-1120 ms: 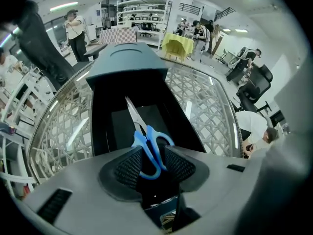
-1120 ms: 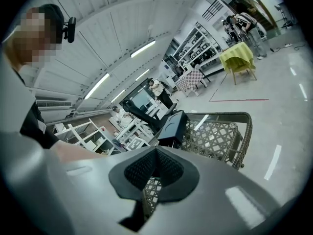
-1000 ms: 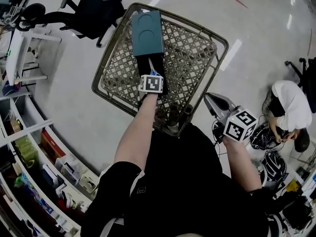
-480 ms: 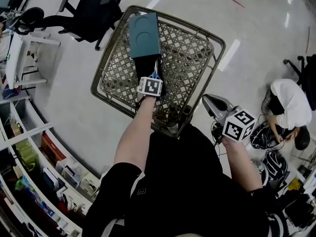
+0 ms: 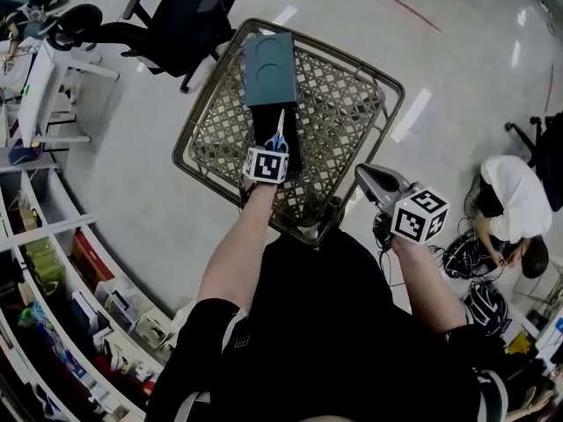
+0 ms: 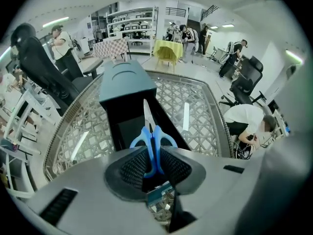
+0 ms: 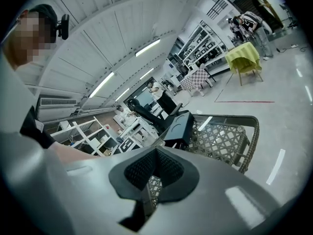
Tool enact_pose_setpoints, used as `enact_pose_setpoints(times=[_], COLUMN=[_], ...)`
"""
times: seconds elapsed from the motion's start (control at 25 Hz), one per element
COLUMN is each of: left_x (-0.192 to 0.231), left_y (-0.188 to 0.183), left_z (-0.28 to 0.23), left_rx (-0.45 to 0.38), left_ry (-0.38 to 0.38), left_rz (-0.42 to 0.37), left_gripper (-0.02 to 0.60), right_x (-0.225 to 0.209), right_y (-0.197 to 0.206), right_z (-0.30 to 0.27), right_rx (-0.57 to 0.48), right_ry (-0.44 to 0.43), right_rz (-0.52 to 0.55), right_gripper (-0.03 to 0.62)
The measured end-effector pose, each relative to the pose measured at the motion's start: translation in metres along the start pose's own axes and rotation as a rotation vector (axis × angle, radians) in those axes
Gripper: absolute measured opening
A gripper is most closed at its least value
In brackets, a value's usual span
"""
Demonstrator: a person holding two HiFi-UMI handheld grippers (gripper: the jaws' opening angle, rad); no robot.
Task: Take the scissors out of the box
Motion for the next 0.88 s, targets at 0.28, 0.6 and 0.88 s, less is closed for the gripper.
enact_pose_setpoints(times=[0.28,0.6,0.88], left_x=[0.014,0.039,0.054], left_y=[-0.006,-0.016,-0.027], left_z=[0.06,0.122,0.192], left_rx=[-0.155,-0.338,-0.536], left_ry=[0.007,0.025,0.037], left_rz=[0.004,0.057,0.04], left_gripper=[0.087,0.087,0.087], right_x=[0.021,0.057,0.077], right_y=[-0.017,-0.038,-0.069], right_z=[-0.021,-0.04,-0.048], right_rx=[-0.03,-0.052,-0.115], right_ry=[-0.049,-0.074,-0.056], right_rz=[0.067,0.148,0.22], right_gripper=[0.011,0.011,0.011])
Point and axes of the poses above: the fingertips, and each gripper's own axes: z backward along the fingers, x to its left, y out of its underside, the point moved 9 cm from there along z, backward along the fingers, and after that the axes turned 6 degrees about -x, right-handed, at the moved point
